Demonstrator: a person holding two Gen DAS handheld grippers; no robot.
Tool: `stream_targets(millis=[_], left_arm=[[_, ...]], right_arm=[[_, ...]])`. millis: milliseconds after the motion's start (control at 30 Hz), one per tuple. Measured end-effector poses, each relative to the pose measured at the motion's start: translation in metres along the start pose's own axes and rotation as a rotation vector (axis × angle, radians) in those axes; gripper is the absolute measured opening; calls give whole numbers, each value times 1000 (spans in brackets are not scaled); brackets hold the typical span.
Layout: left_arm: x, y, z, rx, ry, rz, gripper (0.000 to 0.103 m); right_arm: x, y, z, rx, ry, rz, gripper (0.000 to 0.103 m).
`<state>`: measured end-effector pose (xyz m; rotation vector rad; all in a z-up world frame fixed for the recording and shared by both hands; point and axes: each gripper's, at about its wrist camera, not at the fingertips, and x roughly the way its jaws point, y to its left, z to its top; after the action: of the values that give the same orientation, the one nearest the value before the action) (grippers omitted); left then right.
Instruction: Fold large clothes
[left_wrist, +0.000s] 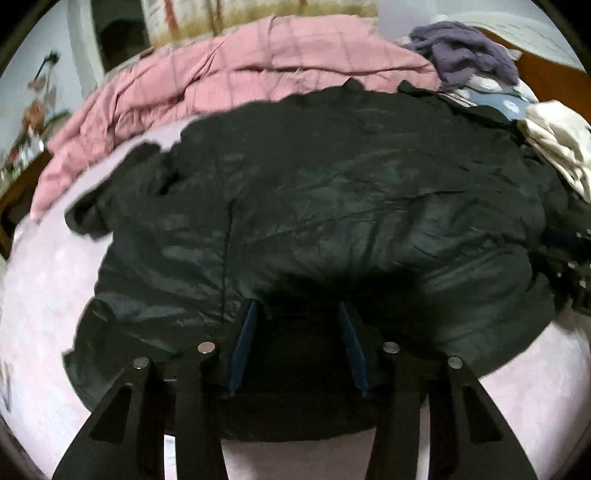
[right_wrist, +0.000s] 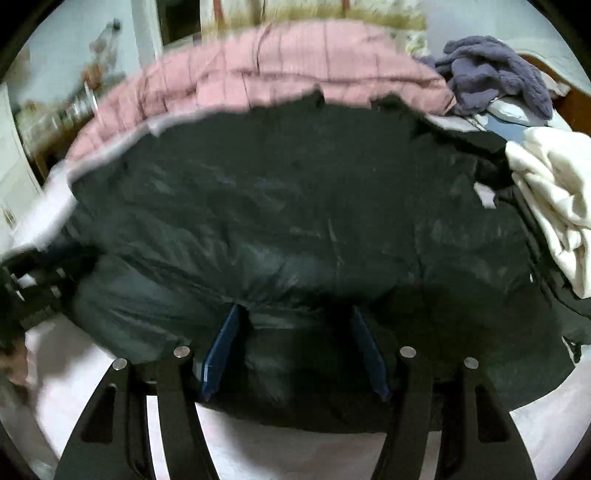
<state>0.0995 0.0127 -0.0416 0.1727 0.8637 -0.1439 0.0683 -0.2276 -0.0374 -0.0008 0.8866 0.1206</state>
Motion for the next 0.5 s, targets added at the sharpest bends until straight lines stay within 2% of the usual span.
stream_targets(millis=[133, 200, 267, 400, 433, 500], left_arm=[[-8, -4, -15, 30, -35, 36, 46], [-16, 0, -21, 24, -77, 40, 45], [-27, 10, -25, 15, -137, 42, 43], [-56, 42, -23, -50, -263, 104, 43], [-59, 52, -22, -71, -262, 112, 43], [-56, 72, -18, -111, -205, 165, 43]], right_arm=[[-1, -7, 2, 27, 24, 31, 63], [-6, -10, -1, 28, 21, 34, 63], [-14, -15, -3, 44, -5, 18, 63], [-41, -39, 3, 129, -95, -35, 63], [-48, -50, 4, 155, -118, -46, 63], [-57, -64, 6, 180, -135, -73, 63]])
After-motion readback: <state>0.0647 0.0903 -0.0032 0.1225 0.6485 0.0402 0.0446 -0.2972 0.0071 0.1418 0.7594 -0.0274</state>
